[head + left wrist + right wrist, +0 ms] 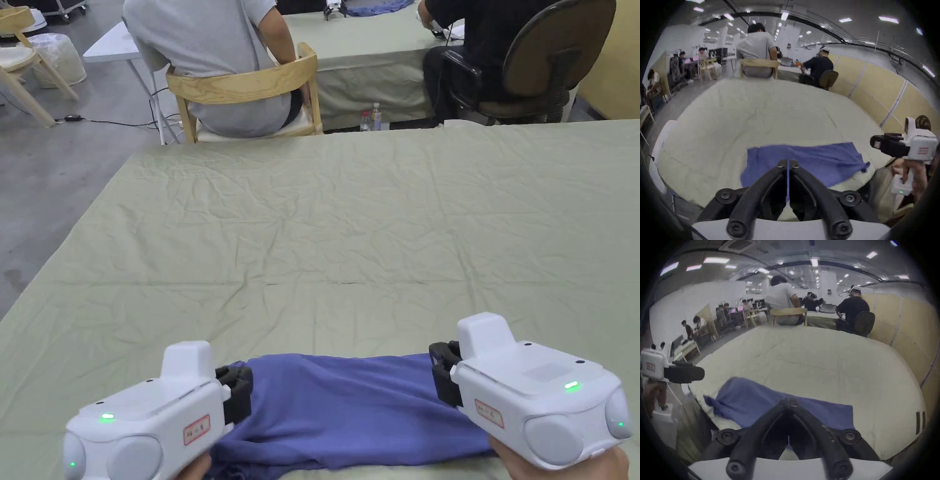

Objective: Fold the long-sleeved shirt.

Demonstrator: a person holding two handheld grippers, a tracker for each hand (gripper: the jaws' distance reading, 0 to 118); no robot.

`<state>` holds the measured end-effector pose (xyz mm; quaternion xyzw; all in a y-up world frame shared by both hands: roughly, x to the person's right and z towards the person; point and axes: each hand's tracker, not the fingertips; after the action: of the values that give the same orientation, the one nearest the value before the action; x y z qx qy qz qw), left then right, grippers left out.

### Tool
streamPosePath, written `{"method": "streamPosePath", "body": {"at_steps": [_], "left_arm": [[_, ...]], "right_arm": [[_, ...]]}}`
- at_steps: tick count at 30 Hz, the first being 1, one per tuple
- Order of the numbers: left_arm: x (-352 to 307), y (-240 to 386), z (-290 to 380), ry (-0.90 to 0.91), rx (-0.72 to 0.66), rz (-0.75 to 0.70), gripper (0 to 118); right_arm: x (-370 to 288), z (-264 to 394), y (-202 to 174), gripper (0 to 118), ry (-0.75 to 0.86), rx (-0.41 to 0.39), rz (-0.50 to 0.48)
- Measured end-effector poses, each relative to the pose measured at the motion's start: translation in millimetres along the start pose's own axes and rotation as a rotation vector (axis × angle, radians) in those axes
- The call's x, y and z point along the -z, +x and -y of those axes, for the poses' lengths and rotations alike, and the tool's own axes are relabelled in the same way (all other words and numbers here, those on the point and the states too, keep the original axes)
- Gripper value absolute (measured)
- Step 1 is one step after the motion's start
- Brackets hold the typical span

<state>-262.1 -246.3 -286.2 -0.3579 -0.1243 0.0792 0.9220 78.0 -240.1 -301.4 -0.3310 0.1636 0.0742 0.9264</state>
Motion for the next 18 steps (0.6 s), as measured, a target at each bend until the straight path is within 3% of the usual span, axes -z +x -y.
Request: {"method": "streamPosePath", "body": {"at_steps": [3, 5, 12, 15, 18], "left_arm": [[3, -3, 6, -0.018, 0.028, -0.041, 2], [2, -11, 5, -0.019, -0.003, -0.023, 2], [-2, -52, -25, -0.116, -0.008, 0.055, 2], [0, -83, -36, -0.158, -0.083, 0.155, 2], [9, -114, -39, -0.219, -0.179, 0.348, 3]], "right_arm": [[1, 1, 1, 1, -0.004, -0.001, 0.003], [0, -1, 8, 1, 0.004, 0.061, -0.029], [0, -6, 10, 1, -0.005, 0.035, -0.019], [4, -7, 7, 1, -0.017, 0.049, -0.047], [12, -7, -1, 1, -0.041, 0.031, -0.048]]}}
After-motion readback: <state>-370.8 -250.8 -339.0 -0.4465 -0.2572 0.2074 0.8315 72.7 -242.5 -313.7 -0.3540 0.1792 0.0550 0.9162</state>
